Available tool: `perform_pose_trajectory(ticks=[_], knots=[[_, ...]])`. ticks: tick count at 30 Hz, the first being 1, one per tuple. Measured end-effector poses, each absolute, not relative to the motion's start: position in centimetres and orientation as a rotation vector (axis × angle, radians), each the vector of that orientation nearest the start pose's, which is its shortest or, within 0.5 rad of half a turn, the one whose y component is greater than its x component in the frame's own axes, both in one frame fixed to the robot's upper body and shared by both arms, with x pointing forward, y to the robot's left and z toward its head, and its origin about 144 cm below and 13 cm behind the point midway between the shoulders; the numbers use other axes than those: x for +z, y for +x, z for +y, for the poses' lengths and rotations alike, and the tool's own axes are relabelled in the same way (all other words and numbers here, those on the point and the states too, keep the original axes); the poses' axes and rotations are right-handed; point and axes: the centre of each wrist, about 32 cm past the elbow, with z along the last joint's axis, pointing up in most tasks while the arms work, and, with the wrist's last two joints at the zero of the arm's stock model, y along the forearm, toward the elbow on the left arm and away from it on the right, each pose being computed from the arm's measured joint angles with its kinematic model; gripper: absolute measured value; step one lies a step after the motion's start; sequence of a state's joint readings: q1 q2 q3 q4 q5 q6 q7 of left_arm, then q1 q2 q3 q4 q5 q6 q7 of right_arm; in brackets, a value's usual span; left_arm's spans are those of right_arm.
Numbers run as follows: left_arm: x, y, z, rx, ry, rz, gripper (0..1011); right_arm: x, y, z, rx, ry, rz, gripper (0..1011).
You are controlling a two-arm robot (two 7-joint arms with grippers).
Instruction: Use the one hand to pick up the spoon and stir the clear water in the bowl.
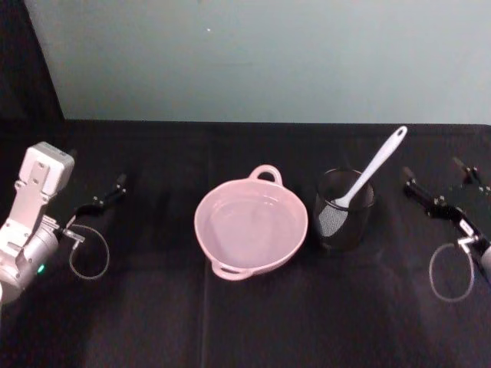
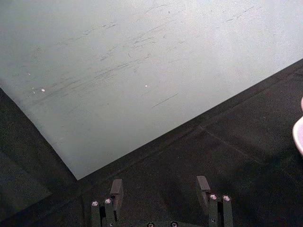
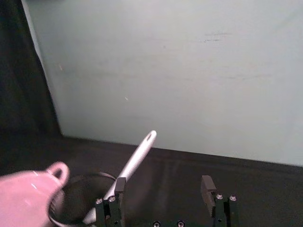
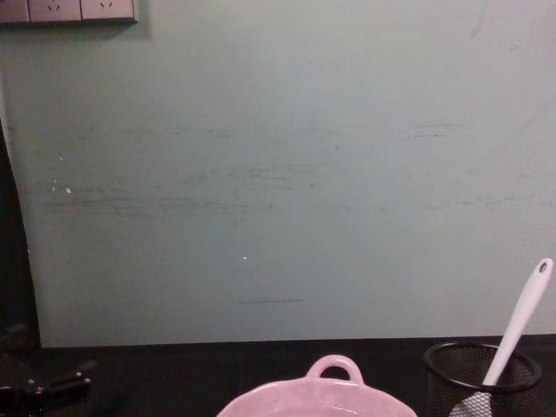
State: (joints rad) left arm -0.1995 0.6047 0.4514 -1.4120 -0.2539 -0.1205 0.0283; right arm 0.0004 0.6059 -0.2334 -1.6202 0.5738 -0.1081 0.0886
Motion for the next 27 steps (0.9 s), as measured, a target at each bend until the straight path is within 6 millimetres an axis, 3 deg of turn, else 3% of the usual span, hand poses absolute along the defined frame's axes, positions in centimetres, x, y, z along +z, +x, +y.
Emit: perform_pose_trajectory(ticks=[6, 15, 27], knots=[[114.0, 48.9, 31.0, 1.248, 0.305, -0.285, 1011, 116.4, 46.4, -32.8, -1.221, 0.157, 0.113, 1002], [114.0, 48.9, 31.0, 1.248, 0.304, -0.285, 1011, 116.0, 50.0, -32.8, -1.107, 0.434, 0.406, 1003], [114.0, 48.9, 31.0, 1.248, 0.304, -0.285, 1011, 115.1, 51.8, -31.3, -1.061, 0.484, 0.576, 1003]])
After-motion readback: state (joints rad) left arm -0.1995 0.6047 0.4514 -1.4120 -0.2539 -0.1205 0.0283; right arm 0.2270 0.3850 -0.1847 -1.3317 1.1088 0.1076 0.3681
